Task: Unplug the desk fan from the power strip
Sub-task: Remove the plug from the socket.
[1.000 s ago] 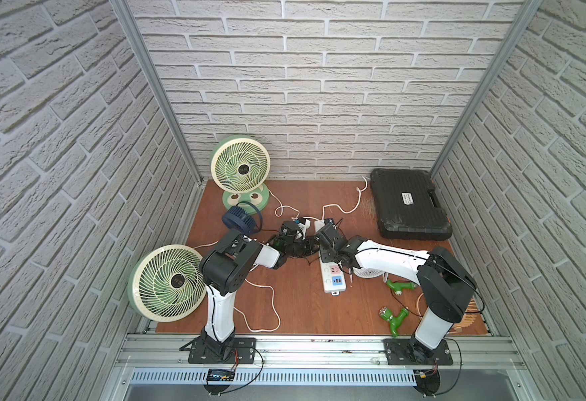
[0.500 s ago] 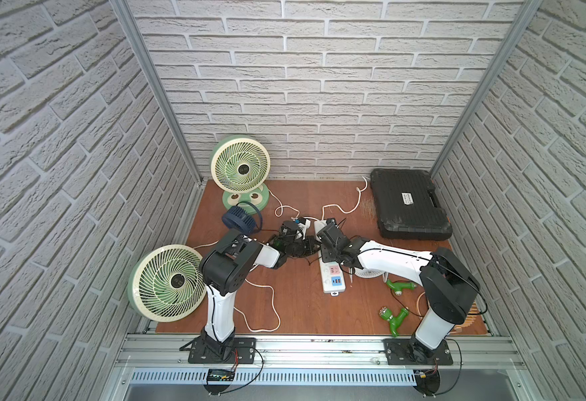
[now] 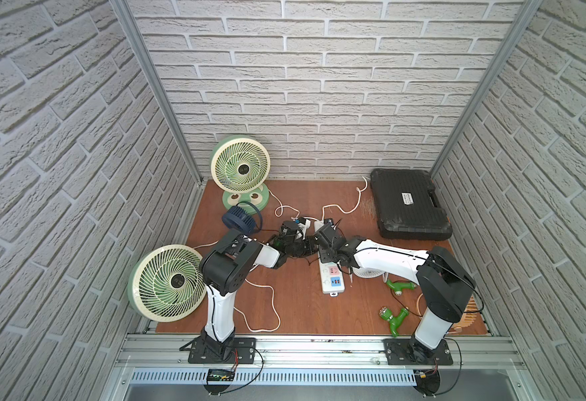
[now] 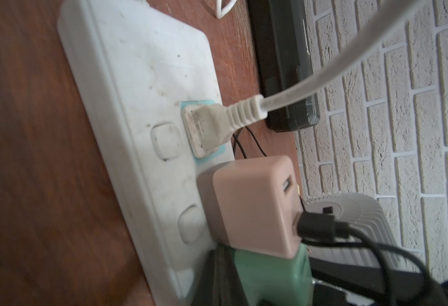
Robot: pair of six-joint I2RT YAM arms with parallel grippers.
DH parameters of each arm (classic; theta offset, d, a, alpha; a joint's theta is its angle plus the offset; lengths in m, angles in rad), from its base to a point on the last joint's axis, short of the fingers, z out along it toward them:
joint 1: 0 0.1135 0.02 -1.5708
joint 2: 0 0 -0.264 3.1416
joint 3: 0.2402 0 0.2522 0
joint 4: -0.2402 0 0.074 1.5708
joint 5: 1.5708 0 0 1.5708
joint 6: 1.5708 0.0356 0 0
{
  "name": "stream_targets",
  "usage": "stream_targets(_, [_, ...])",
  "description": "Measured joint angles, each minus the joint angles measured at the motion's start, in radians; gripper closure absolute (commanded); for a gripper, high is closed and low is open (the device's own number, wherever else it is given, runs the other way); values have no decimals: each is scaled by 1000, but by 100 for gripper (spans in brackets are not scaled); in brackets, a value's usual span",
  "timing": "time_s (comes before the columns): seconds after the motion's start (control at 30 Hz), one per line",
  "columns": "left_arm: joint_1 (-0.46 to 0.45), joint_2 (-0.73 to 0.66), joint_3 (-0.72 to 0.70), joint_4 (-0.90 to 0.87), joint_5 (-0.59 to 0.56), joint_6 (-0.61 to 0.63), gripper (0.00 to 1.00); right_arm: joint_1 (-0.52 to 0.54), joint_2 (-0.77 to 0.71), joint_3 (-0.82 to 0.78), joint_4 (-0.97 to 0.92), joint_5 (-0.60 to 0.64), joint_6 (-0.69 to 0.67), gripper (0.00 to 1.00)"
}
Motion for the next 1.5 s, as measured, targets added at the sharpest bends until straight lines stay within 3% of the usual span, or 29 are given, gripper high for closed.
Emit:
stream_targets(0.27, [0,0,19,-32,0,12,100,-41,-34,-43,51,-80,19,92])
stream_targets(0.47, [0,0,20,-35,0,19,100,-15,-11,-7,4,-28,5,91])
stream_targets(0.67, [0,0,20,-35,-1,19,100,-41,-33,-37,37,-84,10,91])
stream_targets(0.9, [-1,0,22,-42,-4,19,100,2,-19,-13,-10,-12,-8,91])
stream_targets(1.17, [-2,0,26,-47,-8,19,100,-44,-58,-63,44,-107,5,90])
stream_targets(1.37, [-3,0,26,-48,-8,19,100,-18,-55,-47,1,-49,-2,91])
stream_targets(1.5, [-3,0,28,-52,-8,20,100,-60,-93,-100,58,-126,19,91])
